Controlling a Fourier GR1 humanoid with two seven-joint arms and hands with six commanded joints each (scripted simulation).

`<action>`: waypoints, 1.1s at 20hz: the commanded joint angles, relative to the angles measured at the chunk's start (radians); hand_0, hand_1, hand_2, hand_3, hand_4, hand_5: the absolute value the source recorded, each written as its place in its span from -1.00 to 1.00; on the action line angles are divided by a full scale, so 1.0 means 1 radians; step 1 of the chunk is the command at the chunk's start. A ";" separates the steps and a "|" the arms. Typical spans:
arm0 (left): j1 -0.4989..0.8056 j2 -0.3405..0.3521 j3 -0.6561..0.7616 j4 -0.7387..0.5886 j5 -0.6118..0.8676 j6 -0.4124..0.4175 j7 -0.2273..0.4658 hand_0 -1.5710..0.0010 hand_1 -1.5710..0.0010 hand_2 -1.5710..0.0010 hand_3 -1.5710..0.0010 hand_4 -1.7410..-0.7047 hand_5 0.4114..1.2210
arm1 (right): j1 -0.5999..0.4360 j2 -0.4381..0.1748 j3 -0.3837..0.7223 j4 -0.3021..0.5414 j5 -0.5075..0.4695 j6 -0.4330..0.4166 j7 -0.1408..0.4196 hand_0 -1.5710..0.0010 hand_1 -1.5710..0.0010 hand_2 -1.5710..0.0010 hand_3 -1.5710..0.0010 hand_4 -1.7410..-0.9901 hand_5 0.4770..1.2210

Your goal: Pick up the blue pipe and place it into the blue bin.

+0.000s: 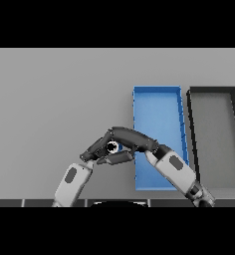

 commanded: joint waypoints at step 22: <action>0.027 0.024 0.020 -0.013 -0.116 -0.042 0.095 0.93 0.94 0.94 0.95 0.53 -0.75 | 0.028 0.045 0.004 -0.043 0.016 -0.094 0.007 -1.00 -1.00 -1.00 -1.00 -1.00 1.00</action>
